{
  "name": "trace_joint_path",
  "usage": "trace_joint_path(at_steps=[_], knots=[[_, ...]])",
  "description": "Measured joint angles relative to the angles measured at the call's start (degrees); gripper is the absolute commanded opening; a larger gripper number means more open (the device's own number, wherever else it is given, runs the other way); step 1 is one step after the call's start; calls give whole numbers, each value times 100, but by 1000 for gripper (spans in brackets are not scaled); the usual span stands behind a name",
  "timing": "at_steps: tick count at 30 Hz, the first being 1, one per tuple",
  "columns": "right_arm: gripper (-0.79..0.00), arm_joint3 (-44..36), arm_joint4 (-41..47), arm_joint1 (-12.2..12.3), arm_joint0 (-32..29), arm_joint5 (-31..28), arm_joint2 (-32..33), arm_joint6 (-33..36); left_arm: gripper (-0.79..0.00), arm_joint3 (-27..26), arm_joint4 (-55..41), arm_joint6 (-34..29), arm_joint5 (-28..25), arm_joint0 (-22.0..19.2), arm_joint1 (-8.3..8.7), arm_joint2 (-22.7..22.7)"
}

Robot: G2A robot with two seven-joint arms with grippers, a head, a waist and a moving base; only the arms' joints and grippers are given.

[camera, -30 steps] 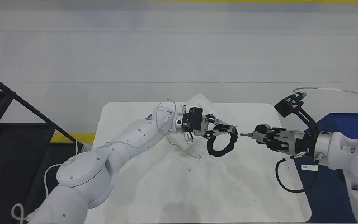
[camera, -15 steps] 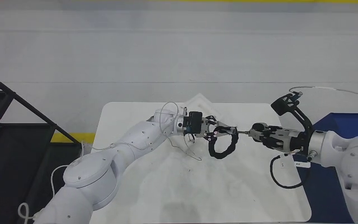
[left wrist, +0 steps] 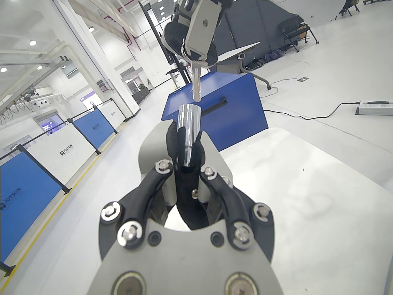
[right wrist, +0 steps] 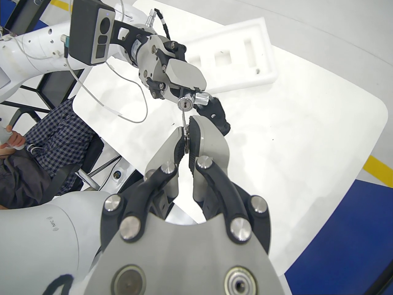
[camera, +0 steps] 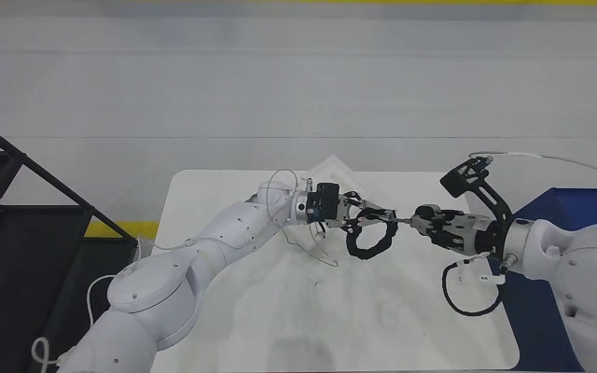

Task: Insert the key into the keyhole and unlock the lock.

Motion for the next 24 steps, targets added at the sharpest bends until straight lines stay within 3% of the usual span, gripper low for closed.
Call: trace_joint_path(at_steps=[24], knots=[[-785, 228, -122, 61, 201, 70, -280, -37, -785, -91, -103, -140, -140, 6, 26, 0]])
